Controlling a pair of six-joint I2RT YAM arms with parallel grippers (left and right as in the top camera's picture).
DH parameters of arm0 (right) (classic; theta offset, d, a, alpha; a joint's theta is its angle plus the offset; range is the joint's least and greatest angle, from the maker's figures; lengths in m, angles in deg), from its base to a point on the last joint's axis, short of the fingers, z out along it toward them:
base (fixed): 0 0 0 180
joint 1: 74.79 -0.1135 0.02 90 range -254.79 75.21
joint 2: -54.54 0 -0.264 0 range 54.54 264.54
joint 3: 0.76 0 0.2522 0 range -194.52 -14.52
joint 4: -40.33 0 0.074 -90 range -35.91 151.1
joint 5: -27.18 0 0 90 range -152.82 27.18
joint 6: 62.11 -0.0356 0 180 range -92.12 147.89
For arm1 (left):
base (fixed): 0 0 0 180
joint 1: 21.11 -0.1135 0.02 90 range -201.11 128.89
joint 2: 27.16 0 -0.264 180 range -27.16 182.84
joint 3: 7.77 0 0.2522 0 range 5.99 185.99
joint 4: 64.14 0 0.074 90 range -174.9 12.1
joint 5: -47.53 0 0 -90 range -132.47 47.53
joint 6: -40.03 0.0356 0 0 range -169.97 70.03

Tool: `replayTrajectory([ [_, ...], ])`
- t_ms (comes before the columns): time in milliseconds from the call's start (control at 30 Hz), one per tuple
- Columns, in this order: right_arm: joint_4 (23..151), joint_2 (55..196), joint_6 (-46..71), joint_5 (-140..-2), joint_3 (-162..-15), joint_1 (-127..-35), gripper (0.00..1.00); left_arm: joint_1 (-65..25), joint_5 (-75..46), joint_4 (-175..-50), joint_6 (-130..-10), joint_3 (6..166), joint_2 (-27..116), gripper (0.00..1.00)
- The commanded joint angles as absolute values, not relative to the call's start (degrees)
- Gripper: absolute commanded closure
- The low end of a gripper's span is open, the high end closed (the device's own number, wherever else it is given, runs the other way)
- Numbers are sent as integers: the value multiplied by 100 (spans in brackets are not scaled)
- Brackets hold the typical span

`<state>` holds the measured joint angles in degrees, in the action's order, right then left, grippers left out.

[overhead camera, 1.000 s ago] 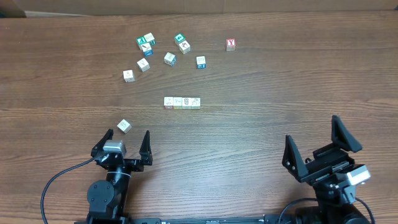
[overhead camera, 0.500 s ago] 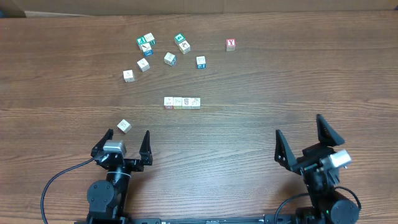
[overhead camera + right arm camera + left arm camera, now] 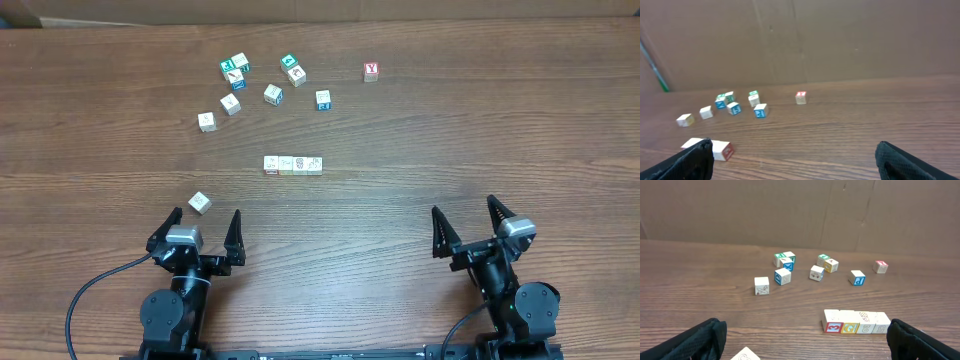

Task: Form a horizontal line

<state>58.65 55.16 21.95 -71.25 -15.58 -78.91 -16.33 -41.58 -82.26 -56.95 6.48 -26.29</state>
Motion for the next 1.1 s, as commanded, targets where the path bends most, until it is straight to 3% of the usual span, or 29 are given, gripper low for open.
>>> replayTrajectory([
  [0,5854,5470,2245,-6734,-1499,-7849,0,-1664,-4115,-8235,-5595,631,-2688,0],
  [1067,5854,5470,2346,-6760,-1499,-7845,0,-1664,-4115,-8235,-5595,631,-2688,0],
])
